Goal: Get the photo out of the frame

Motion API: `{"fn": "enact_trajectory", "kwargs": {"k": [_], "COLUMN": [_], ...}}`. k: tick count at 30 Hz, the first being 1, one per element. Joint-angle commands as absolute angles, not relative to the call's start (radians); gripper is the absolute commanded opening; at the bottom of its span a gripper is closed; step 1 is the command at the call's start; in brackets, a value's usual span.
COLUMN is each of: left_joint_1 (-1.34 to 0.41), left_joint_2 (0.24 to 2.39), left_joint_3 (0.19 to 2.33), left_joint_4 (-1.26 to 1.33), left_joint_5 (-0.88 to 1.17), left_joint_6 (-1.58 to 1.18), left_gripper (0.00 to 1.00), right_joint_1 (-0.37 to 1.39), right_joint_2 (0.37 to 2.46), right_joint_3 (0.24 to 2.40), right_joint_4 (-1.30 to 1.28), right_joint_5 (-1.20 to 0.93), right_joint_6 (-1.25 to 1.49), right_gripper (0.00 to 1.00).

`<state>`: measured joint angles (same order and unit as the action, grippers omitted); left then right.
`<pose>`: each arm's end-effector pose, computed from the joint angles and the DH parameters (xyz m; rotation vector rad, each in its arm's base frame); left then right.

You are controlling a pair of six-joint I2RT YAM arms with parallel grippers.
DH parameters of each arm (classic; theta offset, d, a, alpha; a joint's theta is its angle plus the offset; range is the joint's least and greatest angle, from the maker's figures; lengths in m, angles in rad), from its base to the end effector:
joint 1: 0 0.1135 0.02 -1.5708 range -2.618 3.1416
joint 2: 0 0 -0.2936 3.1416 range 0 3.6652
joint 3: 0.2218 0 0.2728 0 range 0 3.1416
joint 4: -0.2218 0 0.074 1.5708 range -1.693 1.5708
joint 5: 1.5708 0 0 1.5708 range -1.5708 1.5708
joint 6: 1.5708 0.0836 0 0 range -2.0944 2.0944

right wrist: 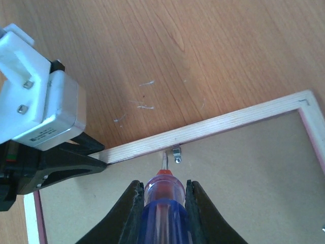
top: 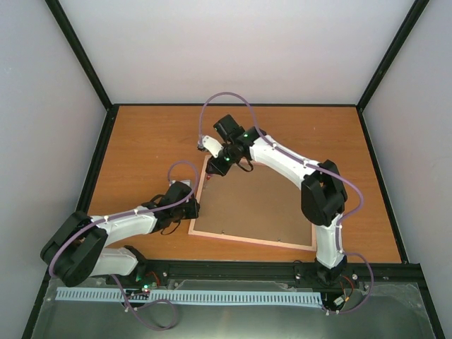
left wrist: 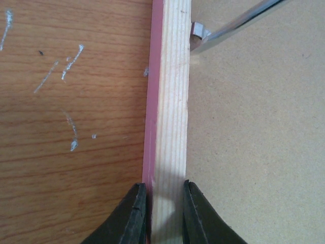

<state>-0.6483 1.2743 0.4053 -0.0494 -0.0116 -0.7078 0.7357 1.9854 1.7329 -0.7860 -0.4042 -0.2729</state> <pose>0.1979 -0.1487 0.1046 -0.0816 2.5738 -0.5348 0.3394 0.3515 0.2439 -1.4010 2.2342 0.6897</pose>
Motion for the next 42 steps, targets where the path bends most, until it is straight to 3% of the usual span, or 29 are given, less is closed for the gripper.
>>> {"fn": "enact_trajectory", "kwargs": {"k": [1,12,24,38,42], "left_joint_1": [-0.653,-0.653,-0.653,-0.653,-0.653], "left_joint_2": [1.274,1.264,1.269,1.269,1.262], "left_joint_3": [0.377,0.368,0.367,0.371,0.368], "left_joint_4": [-0.086,-0.085,-0.081,-0.089,-0.091], "left_joint_5": [0.001,0.005,0.002,-0.008,-0.011], "left_joint_6": [-0.745,-0.746,-0.744,-0.746,-0.753], "left_gripper": [0.01,0.01,0.01,0.01,0.01], "right_joint_1": [0.739,0.740,0.787,0.782,0.762], "right_joint_2": [2.025,2.065,2.011,1.911,1.888], "right_joint_3": [1.777,1.801,1.799,1.776,1.772], "right_joint_4": [-0.779,-0.790,-0.779,-0.764,-0.781], "right_joint_5": [-0.414,-0.291,0.123,0.241,0.181], "right_joint_6": [-0.289,-0.256,-0.180,-0.191,-0.188], "right_gripper": [0.03,0.03,0.03,0.03,0.03]}}
